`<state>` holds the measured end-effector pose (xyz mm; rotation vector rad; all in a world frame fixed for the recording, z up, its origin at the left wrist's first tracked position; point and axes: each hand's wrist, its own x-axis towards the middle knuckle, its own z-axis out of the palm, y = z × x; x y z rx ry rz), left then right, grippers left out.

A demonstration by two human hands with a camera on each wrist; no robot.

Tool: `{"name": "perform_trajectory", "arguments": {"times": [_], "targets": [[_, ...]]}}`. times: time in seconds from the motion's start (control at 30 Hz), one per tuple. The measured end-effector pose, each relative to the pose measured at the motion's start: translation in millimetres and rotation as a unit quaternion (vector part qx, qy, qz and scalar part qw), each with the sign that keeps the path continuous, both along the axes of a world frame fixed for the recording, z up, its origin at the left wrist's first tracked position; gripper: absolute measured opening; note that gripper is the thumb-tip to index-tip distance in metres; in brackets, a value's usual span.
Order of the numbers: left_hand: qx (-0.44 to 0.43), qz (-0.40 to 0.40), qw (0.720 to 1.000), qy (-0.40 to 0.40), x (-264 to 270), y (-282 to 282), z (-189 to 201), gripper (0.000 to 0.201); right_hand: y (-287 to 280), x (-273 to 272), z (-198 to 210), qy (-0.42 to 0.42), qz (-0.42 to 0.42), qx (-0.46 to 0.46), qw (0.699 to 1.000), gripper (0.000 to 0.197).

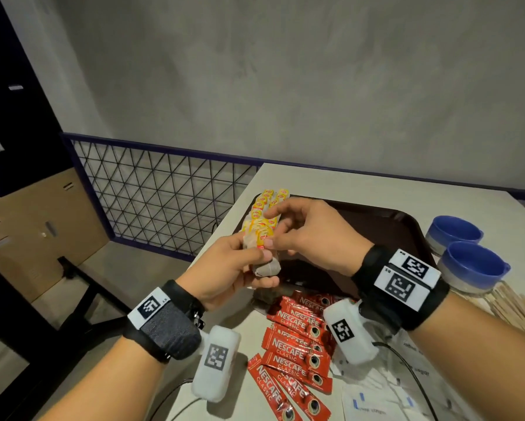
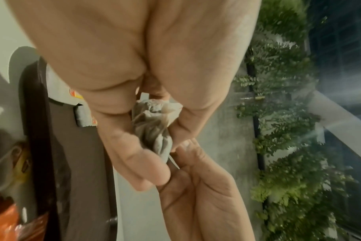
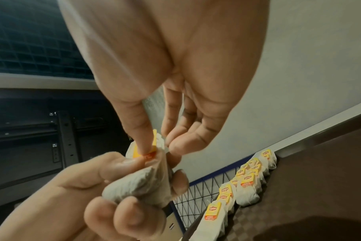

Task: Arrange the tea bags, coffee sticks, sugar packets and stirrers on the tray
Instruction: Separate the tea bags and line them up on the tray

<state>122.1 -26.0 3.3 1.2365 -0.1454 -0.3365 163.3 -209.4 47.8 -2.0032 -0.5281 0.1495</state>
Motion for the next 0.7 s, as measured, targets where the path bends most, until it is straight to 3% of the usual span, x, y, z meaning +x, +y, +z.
{"name": "perform_trajectory", "arguments": {"times": [0.1,0.2,0.43,0.7], "targets": [[0.005,0.038,0.999,0.006,11,5,-5,0.013,3,9,-2,-0.009,-0.026,0.006,1.0,0.038],[-0.003,0.055,0.998,0.003,18,9,-9,0.015,1,17,-3,-0.029,-0.026,0.003,0.999,0.025],[0.003,0.021,1.0,-0.007,29,15,-25,0.025,6,25,-5,-0.046,0.024,-0.066,0.996,0.026],[-0.049,0.012,0.998,0.035,32,20,-35,0.032,6,31,-14,-0.005,0.005,-0.04,0.999,0.014]]}}
